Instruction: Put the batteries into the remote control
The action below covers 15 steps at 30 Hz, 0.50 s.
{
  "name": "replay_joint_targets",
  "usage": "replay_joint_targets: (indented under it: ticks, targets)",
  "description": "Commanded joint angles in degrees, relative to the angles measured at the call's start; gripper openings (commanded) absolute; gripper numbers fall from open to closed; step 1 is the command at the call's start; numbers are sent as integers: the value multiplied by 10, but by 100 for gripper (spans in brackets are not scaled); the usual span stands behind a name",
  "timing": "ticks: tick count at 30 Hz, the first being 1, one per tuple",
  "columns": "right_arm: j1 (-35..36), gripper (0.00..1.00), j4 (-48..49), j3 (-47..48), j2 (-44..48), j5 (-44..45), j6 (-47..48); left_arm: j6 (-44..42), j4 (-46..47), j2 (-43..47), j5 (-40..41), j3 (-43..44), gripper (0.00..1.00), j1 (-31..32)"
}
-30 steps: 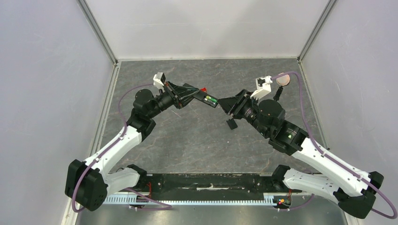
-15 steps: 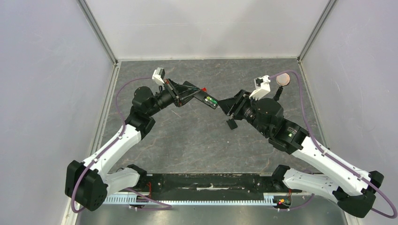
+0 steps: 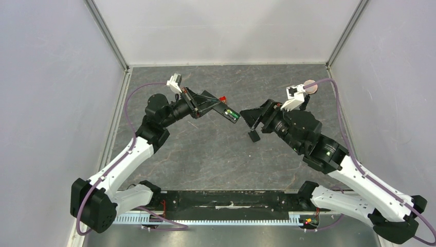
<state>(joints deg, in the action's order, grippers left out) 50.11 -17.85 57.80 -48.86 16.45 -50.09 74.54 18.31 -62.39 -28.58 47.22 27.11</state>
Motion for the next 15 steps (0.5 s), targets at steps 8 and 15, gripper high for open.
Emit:
replay_joint_targets:
  ticks: [8, 15]
  targets:
    - [2, 84, 72, 36, -37, -160, 158, -130, 13, -11, -172, 69, 2, 0]
    - [2, 84, 9, 68, -55, -277, 248, -143, 72, -15, -287, 53, 2, 1]
